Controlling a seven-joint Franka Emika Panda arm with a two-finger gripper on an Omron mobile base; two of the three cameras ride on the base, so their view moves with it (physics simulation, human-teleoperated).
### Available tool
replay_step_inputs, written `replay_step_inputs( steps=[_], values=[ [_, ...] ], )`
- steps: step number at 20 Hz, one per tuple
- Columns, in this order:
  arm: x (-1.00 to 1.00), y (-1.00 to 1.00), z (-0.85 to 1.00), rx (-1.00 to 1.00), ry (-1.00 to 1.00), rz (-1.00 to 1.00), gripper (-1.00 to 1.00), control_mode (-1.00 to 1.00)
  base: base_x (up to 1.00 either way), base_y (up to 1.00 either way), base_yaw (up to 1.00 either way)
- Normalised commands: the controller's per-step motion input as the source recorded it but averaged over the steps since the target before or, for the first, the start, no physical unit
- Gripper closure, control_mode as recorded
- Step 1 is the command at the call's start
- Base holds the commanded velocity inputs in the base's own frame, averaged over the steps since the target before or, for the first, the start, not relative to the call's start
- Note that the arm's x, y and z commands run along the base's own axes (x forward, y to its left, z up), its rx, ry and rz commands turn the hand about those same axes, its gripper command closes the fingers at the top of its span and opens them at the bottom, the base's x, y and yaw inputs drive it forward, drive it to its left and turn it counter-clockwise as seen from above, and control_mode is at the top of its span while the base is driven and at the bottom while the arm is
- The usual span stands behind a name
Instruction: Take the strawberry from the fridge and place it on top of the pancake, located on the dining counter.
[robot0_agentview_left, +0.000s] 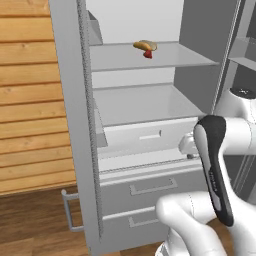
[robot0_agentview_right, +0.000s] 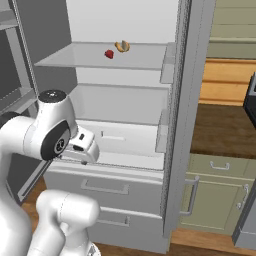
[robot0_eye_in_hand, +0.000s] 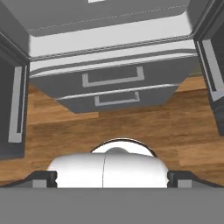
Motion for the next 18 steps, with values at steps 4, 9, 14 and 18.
replay_step_inputs(
  steps=[4,9,14,18],
  values=[
    [-0.09,0.08,-0.25,-0.17,0.04,0.08,-1.00,-1.00,0.00,0.00,0.00],
    [-0.05,0.01,-0.19,-0.07,0.00,0.06,-1.00,-1.00,0.00,0.00,0.00],
    [0.00,0.00,0.00,0.00,0.00,0.00,-1.00,-1.00,0.00,0.00,0.00],
    [0.00,0.00,0.00,0.00,0.00,0.00,-1.00,-1.00,0.00,0.00,0.00]
  ],
)
